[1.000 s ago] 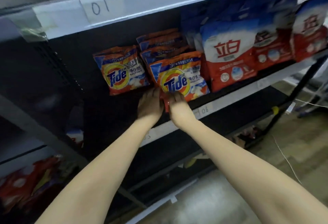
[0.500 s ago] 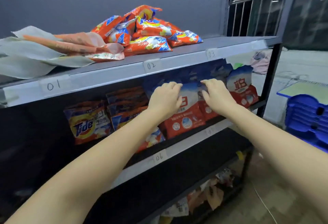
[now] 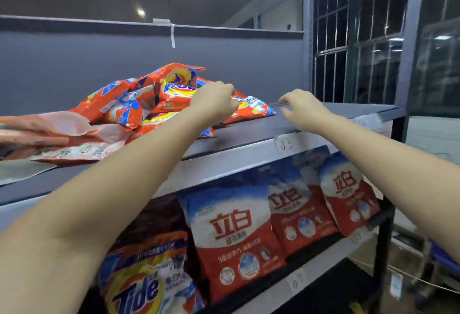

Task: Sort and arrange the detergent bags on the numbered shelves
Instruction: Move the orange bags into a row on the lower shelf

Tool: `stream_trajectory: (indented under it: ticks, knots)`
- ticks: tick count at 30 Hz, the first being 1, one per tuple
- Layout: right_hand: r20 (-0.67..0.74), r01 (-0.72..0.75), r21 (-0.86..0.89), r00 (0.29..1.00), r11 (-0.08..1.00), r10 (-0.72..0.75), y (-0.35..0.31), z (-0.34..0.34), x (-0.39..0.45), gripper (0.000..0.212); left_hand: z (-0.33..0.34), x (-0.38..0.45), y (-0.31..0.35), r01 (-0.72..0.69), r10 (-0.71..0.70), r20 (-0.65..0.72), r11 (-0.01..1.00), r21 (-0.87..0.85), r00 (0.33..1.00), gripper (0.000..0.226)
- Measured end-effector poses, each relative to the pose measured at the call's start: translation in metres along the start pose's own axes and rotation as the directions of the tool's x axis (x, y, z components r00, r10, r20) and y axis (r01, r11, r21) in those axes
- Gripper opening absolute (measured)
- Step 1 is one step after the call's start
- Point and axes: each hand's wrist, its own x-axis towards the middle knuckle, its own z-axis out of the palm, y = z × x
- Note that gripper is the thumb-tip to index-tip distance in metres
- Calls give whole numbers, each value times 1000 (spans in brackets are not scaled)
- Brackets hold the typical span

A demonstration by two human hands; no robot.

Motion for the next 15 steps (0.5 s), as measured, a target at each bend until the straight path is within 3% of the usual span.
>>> stream_trajectory:
  ticks: [6, 11, 15]
  knots:
    - [79, 26, -47, 997, 999, -22, 38, 14, 74, 37, 39, 79, 18, -19, 11, 104, 996, 81, 995, 36]
    - [266, 53, -15, 963, 998, -47, 70, 47, 140, 40, 68, 122, 21, 120, -157, 210, 976, 181, 965, 31]
    - [435, 45, 46, 899, 998, -61, 79, 71, 191, 57, 85, 135, 9, 309, -348, 167, 925, 219, 923, 34]
